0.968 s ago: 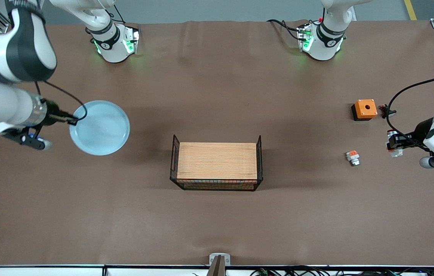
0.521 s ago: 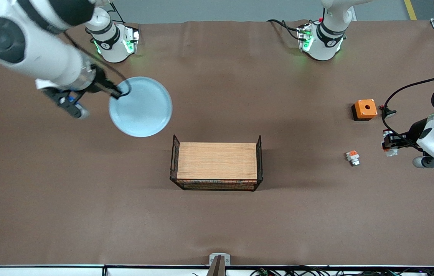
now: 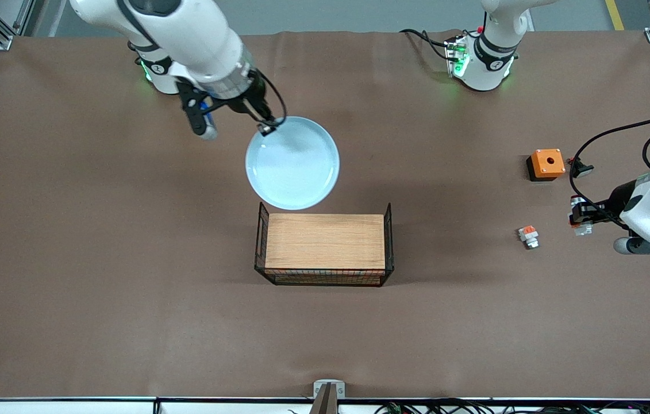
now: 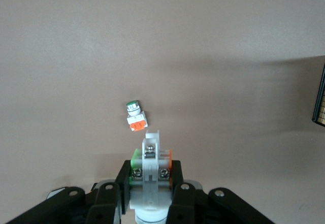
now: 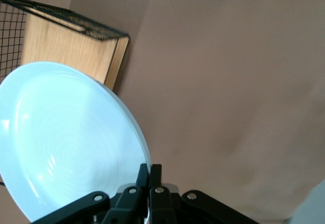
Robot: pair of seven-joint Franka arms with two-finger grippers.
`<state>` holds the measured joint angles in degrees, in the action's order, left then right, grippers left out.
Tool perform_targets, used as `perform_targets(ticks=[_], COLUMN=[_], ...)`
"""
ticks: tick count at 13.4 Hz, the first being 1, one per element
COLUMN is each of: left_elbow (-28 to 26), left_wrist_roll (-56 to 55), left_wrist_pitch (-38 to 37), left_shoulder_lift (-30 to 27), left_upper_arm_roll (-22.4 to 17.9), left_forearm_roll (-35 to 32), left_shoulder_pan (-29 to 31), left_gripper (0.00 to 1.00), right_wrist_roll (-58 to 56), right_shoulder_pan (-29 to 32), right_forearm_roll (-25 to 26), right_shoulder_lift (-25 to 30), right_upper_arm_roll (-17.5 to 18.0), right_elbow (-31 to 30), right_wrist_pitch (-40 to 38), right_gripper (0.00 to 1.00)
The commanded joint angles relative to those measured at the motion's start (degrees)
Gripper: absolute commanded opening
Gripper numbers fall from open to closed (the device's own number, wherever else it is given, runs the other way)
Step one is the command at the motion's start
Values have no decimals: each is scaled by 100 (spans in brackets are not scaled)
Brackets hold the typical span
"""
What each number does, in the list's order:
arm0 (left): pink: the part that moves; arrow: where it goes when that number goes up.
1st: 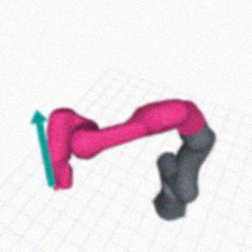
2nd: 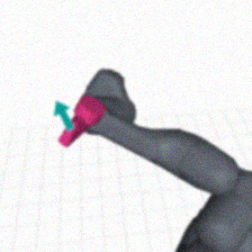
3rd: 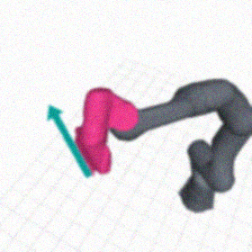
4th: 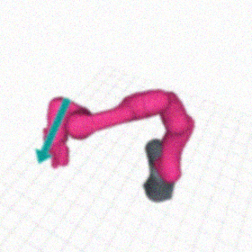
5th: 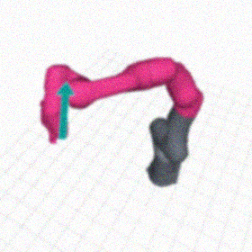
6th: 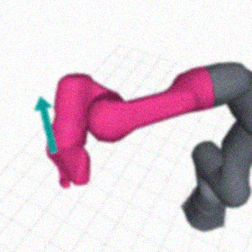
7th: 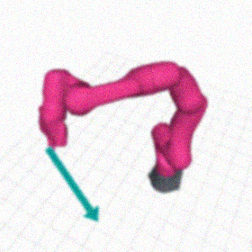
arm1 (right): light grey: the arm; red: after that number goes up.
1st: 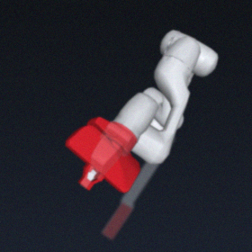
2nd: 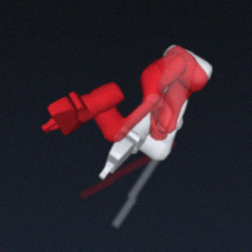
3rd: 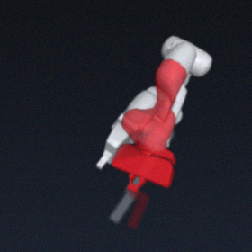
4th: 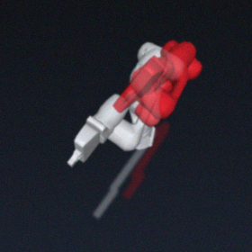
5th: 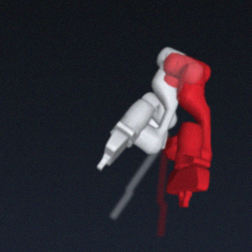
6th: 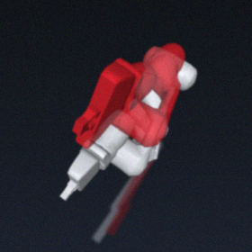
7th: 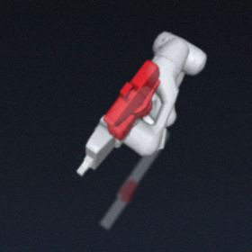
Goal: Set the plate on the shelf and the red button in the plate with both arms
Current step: 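Lift the blue plate with the right gripper and carry it over the tray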
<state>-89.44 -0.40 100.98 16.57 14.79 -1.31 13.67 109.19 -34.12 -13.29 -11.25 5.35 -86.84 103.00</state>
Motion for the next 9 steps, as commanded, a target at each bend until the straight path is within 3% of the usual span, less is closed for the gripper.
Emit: perform_targets(ticks=[1,9], left_elbow=[5,-29], left_wrist_roll=[-91,-100], left_wrist_pitch=[-88,-88], left_shoulder_lift=[-31,-40], left_upper_arm_roll=[103,103], left_forearm_roll=[114,114], left_shoulder_pan=[22,22], left_gripper=[0,0], right_wrist_roll=[874,1114], right_shoulder_pan=[-297,-420], right_forearm_roll=[-24,336], right_shoulder_lift=[-544,-1564], right_upper_arm_roll=[-104,-131], right_elbow=[185,712], right_wrist_pitch=[561,933], right_gripper=[1,1])
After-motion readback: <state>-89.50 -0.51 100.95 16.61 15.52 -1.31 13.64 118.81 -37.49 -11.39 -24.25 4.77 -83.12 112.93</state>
